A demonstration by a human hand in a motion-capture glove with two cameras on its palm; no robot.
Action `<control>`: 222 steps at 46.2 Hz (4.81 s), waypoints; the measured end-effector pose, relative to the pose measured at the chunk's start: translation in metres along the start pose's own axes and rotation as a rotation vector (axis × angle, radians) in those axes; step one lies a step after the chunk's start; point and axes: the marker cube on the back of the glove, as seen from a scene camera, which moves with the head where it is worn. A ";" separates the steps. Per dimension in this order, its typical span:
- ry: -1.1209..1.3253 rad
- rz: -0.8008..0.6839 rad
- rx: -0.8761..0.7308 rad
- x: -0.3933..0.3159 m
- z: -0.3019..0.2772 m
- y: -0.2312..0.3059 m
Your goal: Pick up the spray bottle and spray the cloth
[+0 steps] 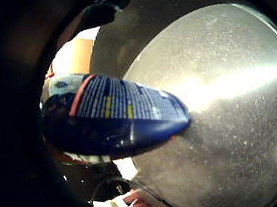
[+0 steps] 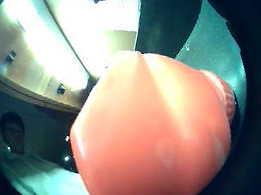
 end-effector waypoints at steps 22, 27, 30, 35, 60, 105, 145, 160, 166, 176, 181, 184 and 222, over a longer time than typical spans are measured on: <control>-0.006 0.051 0.017 -0.008 0.014 -0.019; -0.029 0.071 0.025 -0.009 0.016 -0.025; -0.036 0.080 0.025 -0.010 0.017 -0.029; 0.000 0.072 0.029 -0.014 0.020 -0.037; 0.818 -0.308 -0.684 -0.159 0.138 0.011; 1.764 -0.332 -0.904 -0.199 0.329 0.132; 0.284 -0.533 -0.612 -0.325 0.375 0.154; -0.226 -0.415 -0.411 -0.322 0.484 0.177; -0.170 -0.436 -0.520 -0.285 0.523 0.193; -0.149 -0.405 -0.394 -0.259 0.583 0.186; -0.093 -0.404 -0.526 -0.239 0.591 0.200; -0.126 -0.388 -0.415 -0.243 0.601 0.186; 0.152 -0.452 -0.844 -0.202 0.567 0.201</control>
